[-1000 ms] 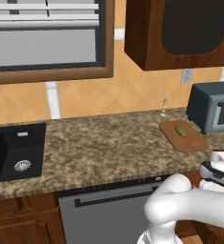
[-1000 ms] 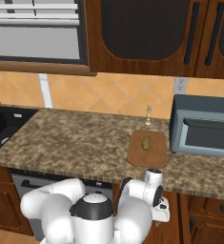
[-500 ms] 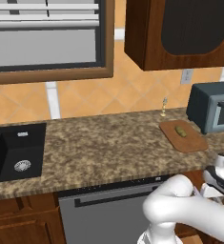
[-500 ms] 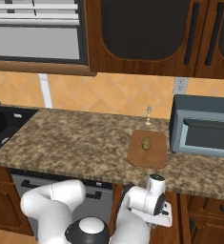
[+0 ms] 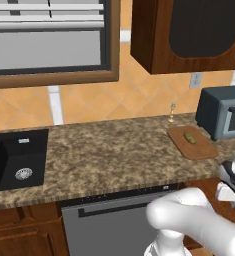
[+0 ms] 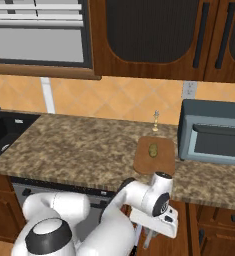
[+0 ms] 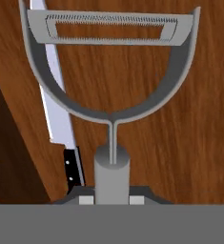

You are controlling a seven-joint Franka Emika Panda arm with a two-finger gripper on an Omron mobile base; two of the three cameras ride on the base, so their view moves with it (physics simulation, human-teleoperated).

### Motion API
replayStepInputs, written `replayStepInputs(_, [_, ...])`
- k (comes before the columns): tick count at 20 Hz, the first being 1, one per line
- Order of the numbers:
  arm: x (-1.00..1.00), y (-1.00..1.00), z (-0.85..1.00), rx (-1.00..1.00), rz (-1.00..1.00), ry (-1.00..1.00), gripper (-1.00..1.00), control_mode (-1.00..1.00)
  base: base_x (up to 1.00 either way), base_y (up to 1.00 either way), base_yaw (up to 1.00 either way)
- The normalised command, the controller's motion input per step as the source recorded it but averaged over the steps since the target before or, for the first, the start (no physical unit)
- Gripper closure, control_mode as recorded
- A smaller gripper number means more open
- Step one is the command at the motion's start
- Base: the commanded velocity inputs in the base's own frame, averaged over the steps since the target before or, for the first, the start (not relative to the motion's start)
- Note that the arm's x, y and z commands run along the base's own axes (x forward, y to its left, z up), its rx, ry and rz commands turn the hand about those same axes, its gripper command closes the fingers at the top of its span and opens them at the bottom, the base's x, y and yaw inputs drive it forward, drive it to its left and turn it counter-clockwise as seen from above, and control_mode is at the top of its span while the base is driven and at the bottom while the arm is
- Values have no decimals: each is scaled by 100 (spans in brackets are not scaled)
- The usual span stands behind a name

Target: Place the appropriate cutting tool for cutting the potato skin on the cutting board.

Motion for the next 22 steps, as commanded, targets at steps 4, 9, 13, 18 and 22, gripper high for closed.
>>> replayStepInputs(4, [-40,0,100,-2,-10,0,100,-100,0,0,0])
replayStepInputs(9, [2,0,100,-6,-11,0,100,-100,0,0,0])
replayStepInputs(13, [61,-3,90,-2,-5,0,100,-100,0,0,0])
replayStepInputs(18, [94,-13,19,1,0,0,100,-100,0,0,0])
replayStepInputs(22, [100,-24,0,3,0,0,100,-100,0,0,0])
